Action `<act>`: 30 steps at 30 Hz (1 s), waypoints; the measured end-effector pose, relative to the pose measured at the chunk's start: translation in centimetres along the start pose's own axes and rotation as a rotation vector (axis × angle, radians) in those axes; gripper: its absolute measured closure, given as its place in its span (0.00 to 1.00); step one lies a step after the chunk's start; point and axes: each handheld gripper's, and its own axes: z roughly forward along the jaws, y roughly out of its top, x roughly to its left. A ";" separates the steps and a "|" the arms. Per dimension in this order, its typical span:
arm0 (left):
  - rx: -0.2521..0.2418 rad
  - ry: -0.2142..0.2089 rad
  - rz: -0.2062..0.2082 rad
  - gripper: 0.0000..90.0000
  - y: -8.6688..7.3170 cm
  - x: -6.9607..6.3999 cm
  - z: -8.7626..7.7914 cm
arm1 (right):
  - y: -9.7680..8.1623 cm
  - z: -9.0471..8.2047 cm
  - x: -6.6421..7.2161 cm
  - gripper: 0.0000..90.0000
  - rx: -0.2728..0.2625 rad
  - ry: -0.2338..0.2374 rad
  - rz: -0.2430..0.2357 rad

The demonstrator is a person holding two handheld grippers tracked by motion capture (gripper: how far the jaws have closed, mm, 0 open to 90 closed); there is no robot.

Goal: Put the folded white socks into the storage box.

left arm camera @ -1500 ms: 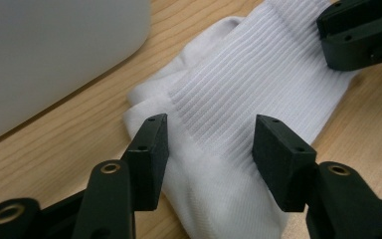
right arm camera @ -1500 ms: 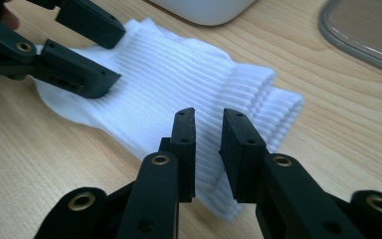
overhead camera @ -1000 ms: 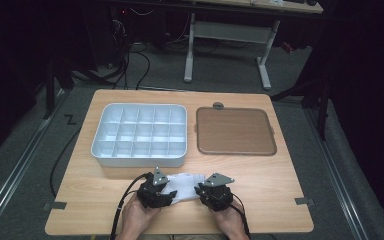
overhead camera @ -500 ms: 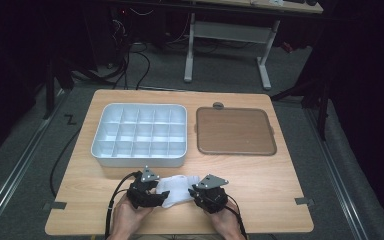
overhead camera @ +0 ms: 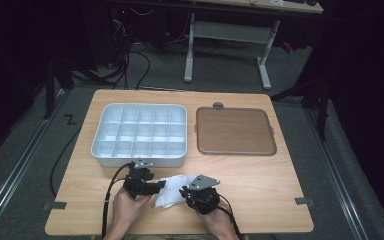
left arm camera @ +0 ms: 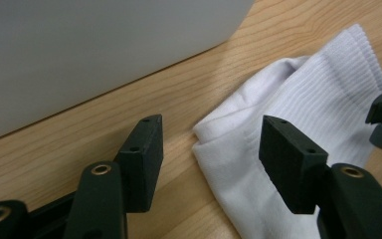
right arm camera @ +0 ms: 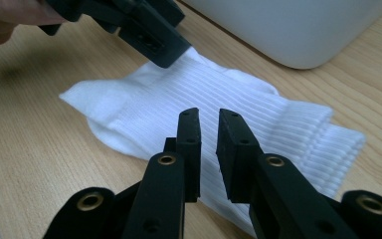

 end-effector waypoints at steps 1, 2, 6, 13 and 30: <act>0.004 0.000 -0.005 0.48 0.0 0.0 0.2 | 0.0 0.2 0.1 0.90 0.002 0.000 -0.004; 0.006 0.000 -0.009 0.48 -0.1 0.0 0.3 | 0.1 0.3 0.2 0.90 0.000 0.006 0.000; 0.018 -0.003 -0.013 0.50 -0.3 -0.1 0.7 | 0.1 0.9 0.5 0.91 0.008 0.015 0.004; 0.036 -0.018 -0.006 0.62 -0.7 -0.2 0.9 | -0.2 1.9 0.7 0.91 0.023 0.026 -0.005; 0.068 -0.089 -0.060 0.90 -0.3 0.1 0.0 | -0.8 2.2 1.0 0.95 0.020 0.011 -0.030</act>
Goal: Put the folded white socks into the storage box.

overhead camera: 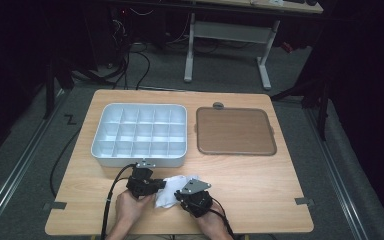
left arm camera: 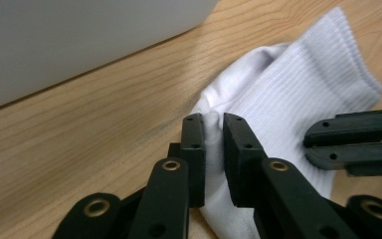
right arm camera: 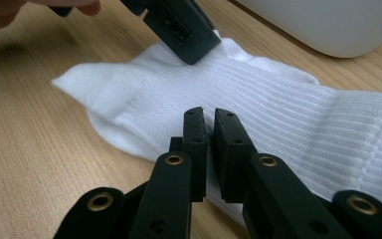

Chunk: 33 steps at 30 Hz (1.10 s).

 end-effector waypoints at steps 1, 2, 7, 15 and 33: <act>-0.003 -0.007 -0.008 0.91 0.1 0.0 -0.2 | 0.0 0.0 0.0 0.95 0.001 0.002 0.001; -0.006 -0.019 -0.014 0.92 0.3 -0.1 -0.5 | 0.0 0.0 0.0 0.95 0.002 0.003 0.002; -0.012 -0.064 -0.029 0.93 0.8 -0.8 -1.4 | 0.1 0.1 -0.1 0.96 0.003 0.011 0.001; -0.015 -0.131 -0.068 0.93 1.2 -1.6 -2.0 | 0.3 0.2 -0.3 0.98 0.018 0.034 0.002; -0.039 -0.196 -0.125 0.95 1.7 -1.9 -1.9 | 1.4 1.1 0.1 0.98 0.034 0.095 -0.011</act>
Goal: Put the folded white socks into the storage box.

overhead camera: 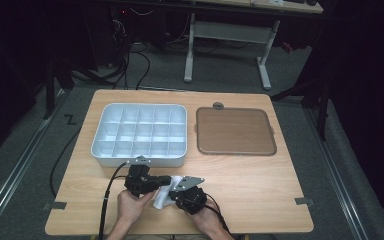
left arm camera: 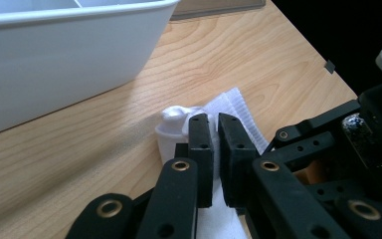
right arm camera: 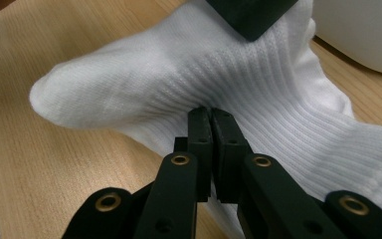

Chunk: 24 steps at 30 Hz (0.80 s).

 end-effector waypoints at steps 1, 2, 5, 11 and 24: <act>0.001 0.004 -0.002 0.95 0.1 0.1 0.0 | 0.0 0.0 0.0 0.98 -0.001 0.001 -0.005; 0.002 0.008 -0.001 0.95 0.1 0.2 -0.1 | 0.0 0.0 0.0 0.97 -0.004 0.002 -0.004; -0.001 0.033 0.009 0.95 0.2 0.4 -0.2 | 0.1 -0.4 0.0 0.94 -0.005 -0.001 0.000; -0.005 0.050 0.022 0.95 0.2 0.6 -0.3 | 0.0 -2.3 -0.6 0.90 -0.056 -0.041 0.020; -0.002 0.058 0.030 0.95 0.1 0.6 -0.3 | -1.5 -3.9 -3.4 0.73 -0.035 -0.182 0.112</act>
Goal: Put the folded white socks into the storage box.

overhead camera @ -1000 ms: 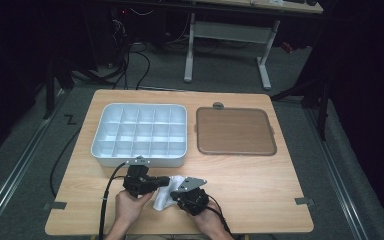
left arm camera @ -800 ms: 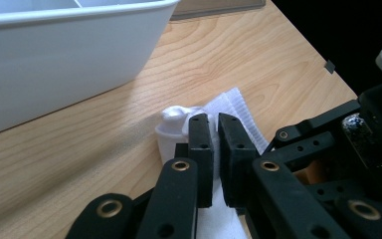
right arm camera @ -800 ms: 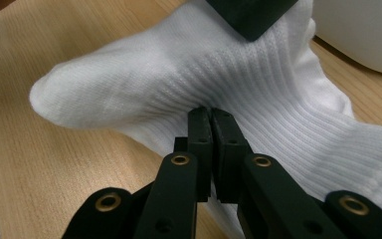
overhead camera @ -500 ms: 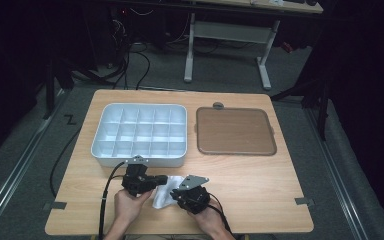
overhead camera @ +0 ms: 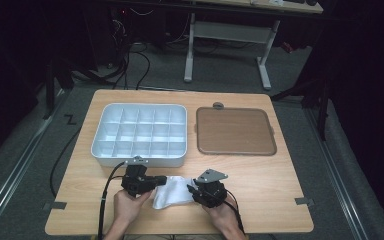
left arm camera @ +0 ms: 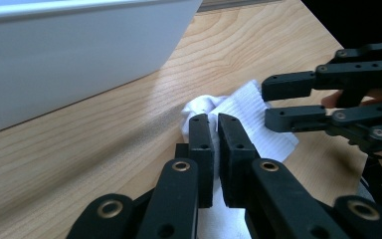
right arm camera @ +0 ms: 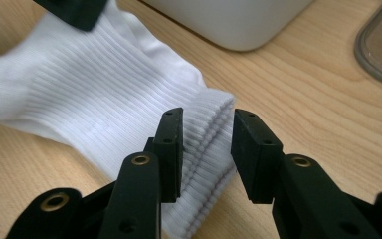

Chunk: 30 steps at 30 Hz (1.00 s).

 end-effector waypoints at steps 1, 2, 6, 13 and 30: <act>0.000 0.000 -0.001 0.95 0.0 0.0 0.0 | -0.1 0.1 -0.1 0.73 0.010 0.000 0.008; 0.000 0.000 0.002 0.95 0.1 -0.1 -0.1 | -0.2 0.3 -0.2 0.73 0.017 0.000 0.011; -0.003 -0.006 0.003 0.95 0.2 -0.3 -0.2 | -0.3 0.8 -0.4 0.75 0.027 0.010 0.010; -0.005 -0.045 -0.021 0.95 0.4 -0.9 -0.2 | -0.2 1.3 -0.4 0.77 0.039 0.022 0.004; -0.012 -0.084 -0.045 0.95 1.0 -1.7 0.0 | 1.0 2.7 0.9 0.78 0.036 0.063 -0.022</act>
